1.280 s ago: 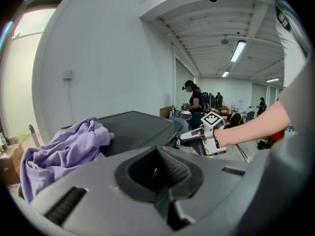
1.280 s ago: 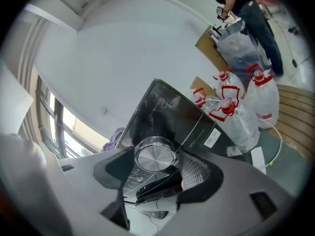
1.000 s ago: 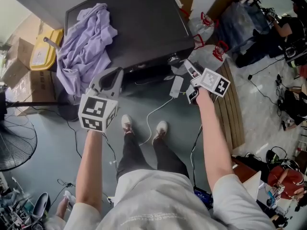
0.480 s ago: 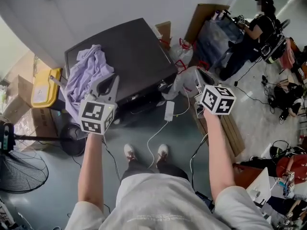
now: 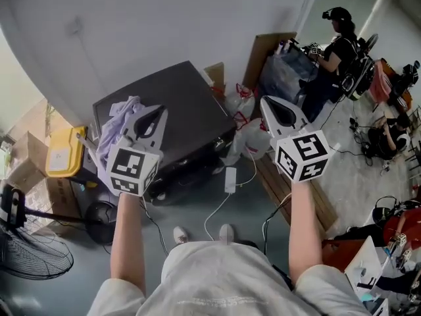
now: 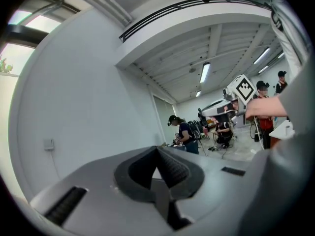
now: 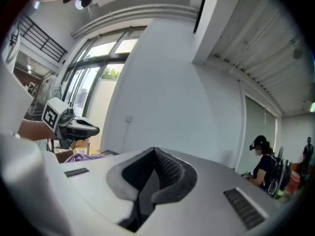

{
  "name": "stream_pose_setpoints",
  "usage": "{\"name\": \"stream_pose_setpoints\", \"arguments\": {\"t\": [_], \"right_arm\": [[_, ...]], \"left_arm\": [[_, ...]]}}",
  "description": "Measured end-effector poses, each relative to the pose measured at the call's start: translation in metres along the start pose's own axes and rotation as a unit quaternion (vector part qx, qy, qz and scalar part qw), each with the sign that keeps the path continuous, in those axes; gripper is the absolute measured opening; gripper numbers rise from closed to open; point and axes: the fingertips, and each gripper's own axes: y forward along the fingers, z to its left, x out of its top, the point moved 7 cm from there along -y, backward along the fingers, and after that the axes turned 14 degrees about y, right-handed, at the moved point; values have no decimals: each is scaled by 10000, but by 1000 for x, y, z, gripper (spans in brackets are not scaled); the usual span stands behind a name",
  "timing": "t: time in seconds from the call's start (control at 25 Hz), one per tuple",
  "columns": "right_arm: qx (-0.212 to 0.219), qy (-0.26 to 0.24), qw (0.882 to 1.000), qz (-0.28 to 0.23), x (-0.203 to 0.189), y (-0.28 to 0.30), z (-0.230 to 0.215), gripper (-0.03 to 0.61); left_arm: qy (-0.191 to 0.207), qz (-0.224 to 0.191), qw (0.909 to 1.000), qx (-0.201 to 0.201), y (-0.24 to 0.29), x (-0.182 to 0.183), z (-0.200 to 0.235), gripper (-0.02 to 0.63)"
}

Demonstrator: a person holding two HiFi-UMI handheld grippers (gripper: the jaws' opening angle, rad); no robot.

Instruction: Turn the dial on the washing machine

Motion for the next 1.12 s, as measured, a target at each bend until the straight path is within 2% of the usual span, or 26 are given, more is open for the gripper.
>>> {"name": "stream_pose_setpoints", "arguments": {"t": [0.2,0.4,0.68,1.12], "right_arm": [[159,-468,9984,-278,33,-12,28,15],[251,-678,9962,-495,55,-20,45,15],[351,-735,9958,-416,51,-14,53,14],[374,-606,9968,-360,38,-10,52,14]], "left_arm": [[83,-317,9994,130,-12,31,14,14],[232,-539,9979,257,-27,50,19,14],[256,-625,9972,308,-38,58,20,14],[205,-508,9982,248,-42,49,15,14]]}}
